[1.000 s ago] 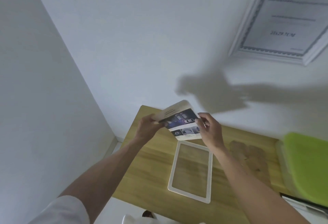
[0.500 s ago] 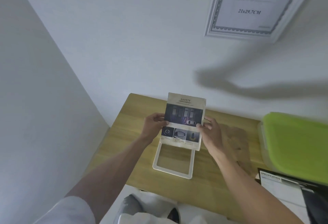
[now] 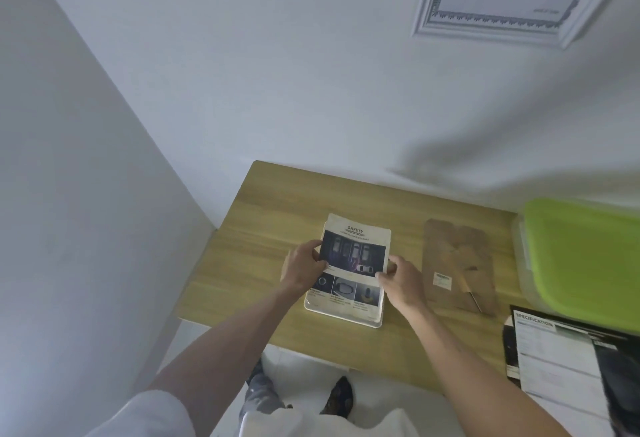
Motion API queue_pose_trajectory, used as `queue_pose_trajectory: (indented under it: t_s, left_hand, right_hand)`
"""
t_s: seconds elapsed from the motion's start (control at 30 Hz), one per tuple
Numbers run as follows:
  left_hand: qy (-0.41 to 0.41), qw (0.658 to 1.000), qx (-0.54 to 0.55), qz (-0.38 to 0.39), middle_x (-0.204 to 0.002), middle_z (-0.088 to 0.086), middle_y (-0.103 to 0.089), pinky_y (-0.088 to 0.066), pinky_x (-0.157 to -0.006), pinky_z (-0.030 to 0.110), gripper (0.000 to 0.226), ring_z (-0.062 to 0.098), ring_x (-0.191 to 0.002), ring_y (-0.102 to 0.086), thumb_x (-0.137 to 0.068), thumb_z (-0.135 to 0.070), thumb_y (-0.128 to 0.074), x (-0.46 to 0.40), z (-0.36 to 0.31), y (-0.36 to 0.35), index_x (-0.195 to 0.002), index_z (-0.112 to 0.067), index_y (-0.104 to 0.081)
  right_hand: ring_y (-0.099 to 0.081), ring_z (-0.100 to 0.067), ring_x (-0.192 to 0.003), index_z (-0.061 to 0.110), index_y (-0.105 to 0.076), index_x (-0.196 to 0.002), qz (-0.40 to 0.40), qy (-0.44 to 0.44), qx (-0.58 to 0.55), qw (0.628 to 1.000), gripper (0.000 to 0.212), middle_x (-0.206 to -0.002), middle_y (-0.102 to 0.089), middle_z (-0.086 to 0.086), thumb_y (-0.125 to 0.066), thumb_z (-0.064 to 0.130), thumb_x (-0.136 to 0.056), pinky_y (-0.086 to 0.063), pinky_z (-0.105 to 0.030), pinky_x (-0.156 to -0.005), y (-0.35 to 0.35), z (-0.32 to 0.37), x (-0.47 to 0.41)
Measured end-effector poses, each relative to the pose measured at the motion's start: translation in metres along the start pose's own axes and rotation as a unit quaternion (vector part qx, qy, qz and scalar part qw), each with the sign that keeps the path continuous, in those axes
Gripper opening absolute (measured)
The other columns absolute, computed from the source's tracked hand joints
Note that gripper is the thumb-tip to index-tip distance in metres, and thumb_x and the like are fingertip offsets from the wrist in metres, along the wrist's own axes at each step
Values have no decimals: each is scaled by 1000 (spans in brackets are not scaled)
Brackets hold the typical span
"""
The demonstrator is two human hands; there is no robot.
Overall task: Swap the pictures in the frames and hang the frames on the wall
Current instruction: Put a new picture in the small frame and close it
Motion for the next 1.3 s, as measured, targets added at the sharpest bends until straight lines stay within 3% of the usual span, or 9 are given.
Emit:
queue_pose_trajectory:
  t_s: [0.17, 0.27, 0.33, 0.5, 0.67, 1.07, 1.3]
  left_hand:
    - [-6, 992, -127, 8, -103, 0, -62, -52, -73, 33, 37, 24, -91, -64, -81, -20, -66, 2, 4, -9, -118, -21, -66]
    - [-3, 987, -160, 7, -112, 2, -58, -48, -73, 32, 38, 26, -93, -63, -84, -22, -63, 2, 9, -10, -122, -20, -65]
    - [-4, 986, -168, 11, -112, 2, -58, -52, -76, 35, 37, 26, -92, -63, -85, -24, -63, 1, 13, -11, -123, -21, -64]
    - [-30, 981, -190, 32, -110, 3, -56, -50, -72, 35, 53, 27, -93, -61, -89, -26, -61, -3, 19, -13, -141, -29, -48]
    - [-32, 982, -183, 44, -113, 2, -55, -51, -74, 35, 44, 26, -94, -62, -93, -29, -58, -7, 21, -16, -137, -28, -55]
    - [-28, 986, -158, 47, -110, 0, -56, -55, -79, 39, 47, 23, -93, -63, -88, -29, -63, -9, 21, -13, -135, -28, -58]
    - [-56, 985, -164, -20, -111, -3, -53, -48, -65, 30, 44, 16, -84, -58, -89, -44, -63, -8, 8, -9, -129, -27, -61]
  right_hand:
    - [-59, -22, -86, 19, -65, -104, 0, -1, 41, 999, 17, -90, -61, -3, -64, 17, -86, -43, -27, -70, -9, -8, 2]
    - [-58, -20, -96, 27, -49, -140, 17, -16, 84, 996, 48, -115, -53, -7, -62, 23, -94, -40, -27, -72, -11, -8, 6]
    - [-58, -22, -105, 28, -36, -150, 32, -20, 99, 994, 57, -125, -48, -8, -58, 26, -98, -44, -28, -76, -13, -8, 9]
    - [-52, -24, -123, 23, -35, -153, 44, -6, 103, 994, 55, -133, -49, -11, -52, 22, -101, -43, -32, -95, -16, -7, 9]
    - [-53, -24, -120, 22, -34, -153, 42, -3, 99, 994, 55, -130, -51, -12, -51, 22, -101, -43, -31, -94, -17, -8, 7]
    - [-52, -23, -121, 23, -34, -153, 48, -15, 76, 996, 56, -129, -51, -11, -53, 22, -100, -40, -32, -100, -17, -11, 4]
    - [-61, -17, -109, 28, -34, -150, 36, -26, 39, 998, 59, -130, -55, -5, -57, 35, -96, -49, -38, -98, 5, -21, 2]
Point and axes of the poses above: each hand's wrist, its own x-axis away from the middle knuckle, its own y-axis out of the back of the hand, z = x × y, the point moved 4 cm from there along -x, towards the middle knuckle
